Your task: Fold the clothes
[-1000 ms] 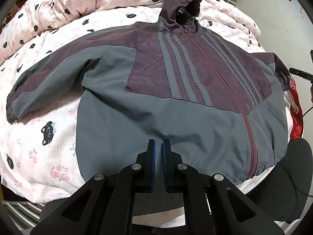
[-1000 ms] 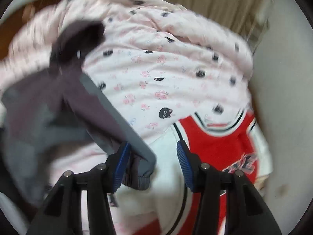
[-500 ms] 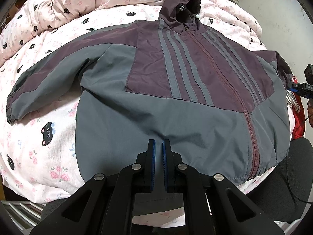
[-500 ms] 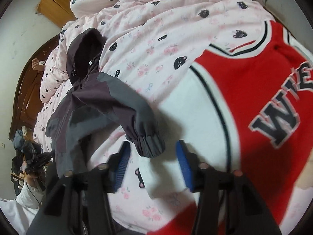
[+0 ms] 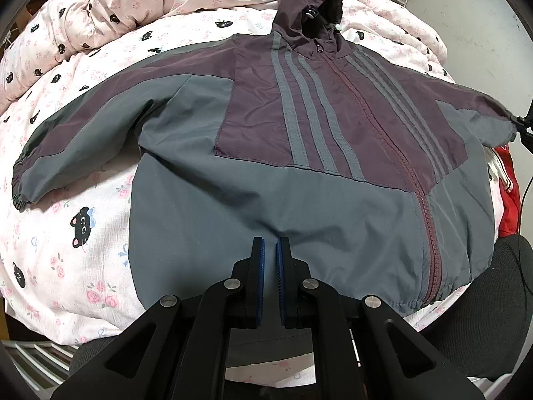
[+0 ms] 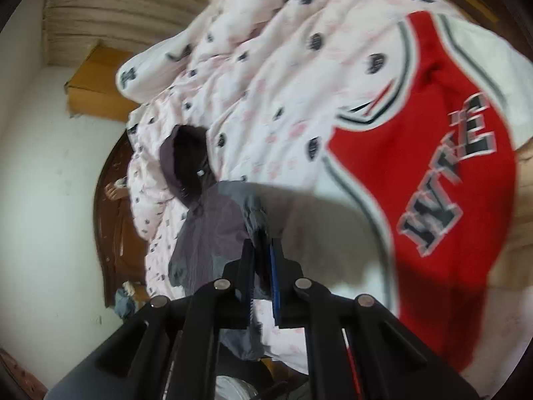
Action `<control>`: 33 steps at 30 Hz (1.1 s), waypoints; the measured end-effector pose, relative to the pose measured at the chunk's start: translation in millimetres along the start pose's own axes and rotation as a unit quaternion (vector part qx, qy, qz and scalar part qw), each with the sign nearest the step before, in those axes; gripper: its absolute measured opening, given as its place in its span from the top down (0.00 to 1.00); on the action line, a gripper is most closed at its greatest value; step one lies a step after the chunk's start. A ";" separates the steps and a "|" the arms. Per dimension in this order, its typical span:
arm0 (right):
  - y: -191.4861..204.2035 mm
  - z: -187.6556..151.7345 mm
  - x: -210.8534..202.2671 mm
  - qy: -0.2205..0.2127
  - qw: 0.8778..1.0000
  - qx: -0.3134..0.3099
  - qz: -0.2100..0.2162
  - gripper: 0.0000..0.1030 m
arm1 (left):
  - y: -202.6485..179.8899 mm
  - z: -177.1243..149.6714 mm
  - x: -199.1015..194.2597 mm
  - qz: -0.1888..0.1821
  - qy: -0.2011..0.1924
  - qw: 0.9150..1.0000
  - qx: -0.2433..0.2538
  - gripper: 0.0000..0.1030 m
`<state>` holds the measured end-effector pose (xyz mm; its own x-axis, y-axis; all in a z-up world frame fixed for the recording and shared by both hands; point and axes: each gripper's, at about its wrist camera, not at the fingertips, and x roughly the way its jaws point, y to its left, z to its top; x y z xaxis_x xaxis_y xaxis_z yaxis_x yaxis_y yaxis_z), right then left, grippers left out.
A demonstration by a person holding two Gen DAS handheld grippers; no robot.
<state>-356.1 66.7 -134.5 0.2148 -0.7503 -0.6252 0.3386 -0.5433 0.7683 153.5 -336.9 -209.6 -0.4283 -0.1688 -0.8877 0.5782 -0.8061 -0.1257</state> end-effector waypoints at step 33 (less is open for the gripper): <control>172.2 -94.2 118.6 -0.039 0.917 -0.305 -0.253 0.74 | 212.6 11.2 -80.5 0.086 -0.138 0.971 -0.177 0.45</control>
